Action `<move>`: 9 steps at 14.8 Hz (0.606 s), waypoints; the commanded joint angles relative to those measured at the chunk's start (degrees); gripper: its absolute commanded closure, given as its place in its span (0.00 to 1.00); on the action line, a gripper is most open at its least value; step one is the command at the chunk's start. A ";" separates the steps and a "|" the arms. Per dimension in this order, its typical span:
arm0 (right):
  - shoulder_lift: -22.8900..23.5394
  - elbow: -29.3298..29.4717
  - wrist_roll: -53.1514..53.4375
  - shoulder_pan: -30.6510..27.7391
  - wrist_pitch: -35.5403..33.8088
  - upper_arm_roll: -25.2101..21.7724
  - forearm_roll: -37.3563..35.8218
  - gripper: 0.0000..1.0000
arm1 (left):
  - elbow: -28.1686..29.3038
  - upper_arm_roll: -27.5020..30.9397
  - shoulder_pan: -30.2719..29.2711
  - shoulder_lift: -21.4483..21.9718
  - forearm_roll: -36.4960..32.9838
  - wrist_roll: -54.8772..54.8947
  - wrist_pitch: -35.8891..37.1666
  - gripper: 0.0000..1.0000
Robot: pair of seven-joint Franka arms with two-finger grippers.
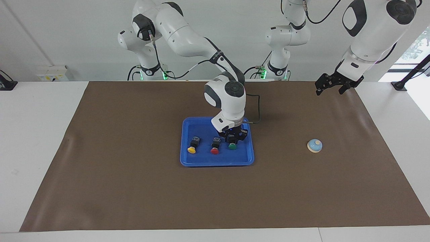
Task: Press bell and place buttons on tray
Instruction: 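Carry the green button into the tray and release it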
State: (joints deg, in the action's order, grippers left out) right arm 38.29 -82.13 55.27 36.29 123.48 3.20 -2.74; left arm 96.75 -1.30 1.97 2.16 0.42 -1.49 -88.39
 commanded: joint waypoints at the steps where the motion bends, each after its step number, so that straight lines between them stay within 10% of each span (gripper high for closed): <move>1: -0.67 3.11 0.45 -1.48 -4.81 0.40 -2.26 0.00 | 0.11 0.24 0.14 0.74 0.19 0.00 0.76 0.00; 9: -19.36 -4.94 -14.27 -11.57 -14.14 0.14 -5.08 0.00 | 0.11 0.24 0.14 0.74 0.19 0.00 0.76 0.00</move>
State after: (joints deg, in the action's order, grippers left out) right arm 27.89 -79.18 47.03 29.01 110.09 2.51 -7.61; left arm 96.75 -1.30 1.97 2.16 0.42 -1.49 -88.39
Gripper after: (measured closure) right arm 0.000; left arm 0.000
